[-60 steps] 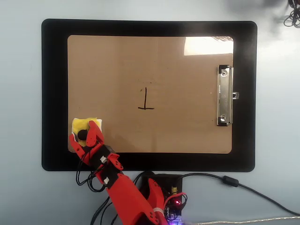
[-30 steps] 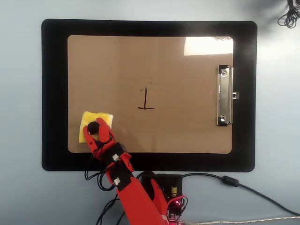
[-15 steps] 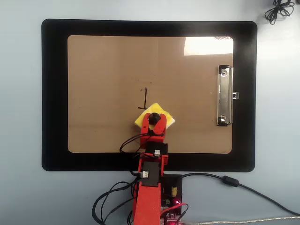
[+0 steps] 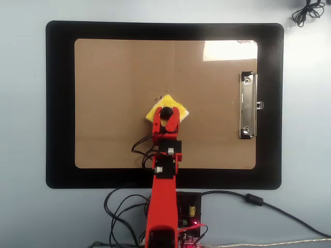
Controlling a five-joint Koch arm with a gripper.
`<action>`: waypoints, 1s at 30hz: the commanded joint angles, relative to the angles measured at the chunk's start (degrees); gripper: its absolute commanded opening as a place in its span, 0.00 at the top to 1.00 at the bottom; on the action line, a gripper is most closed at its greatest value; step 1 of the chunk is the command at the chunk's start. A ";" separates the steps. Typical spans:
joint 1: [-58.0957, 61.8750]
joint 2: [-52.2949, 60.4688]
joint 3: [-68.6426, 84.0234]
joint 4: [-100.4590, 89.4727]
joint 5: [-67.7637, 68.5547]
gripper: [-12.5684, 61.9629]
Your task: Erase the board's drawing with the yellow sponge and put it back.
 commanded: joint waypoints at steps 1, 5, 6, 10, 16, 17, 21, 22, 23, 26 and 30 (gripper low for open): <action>-0.09 -9.49 -5.89 -10.28 -0.35 0.94; 0.35 -16.00 -12.48 -11.16 -0.44 0.94; 0.26 -14.24 -9.67 -11.43 -0.44 0.94; -0.26 2.64 8.53 -11.34 -0.62 0.94; -3.43 22.94 24.70 -6.86 -0.79 0.94; -4.22 20.83 24.17 -6.77 -0.88 0.94; -4.92 1.05 7.29 -7.21 -1.23 0.94; -4.66 -5.36 1.49 -7.29 -1.32 0.94; -4.57 -9.32 -2.37 -7.38 -1.32 0.94; -4.66 -12.92 -6.94 -7.21 -1.32 0.94; -5.19 1.76 8.17 -6.94 -1.76 0.94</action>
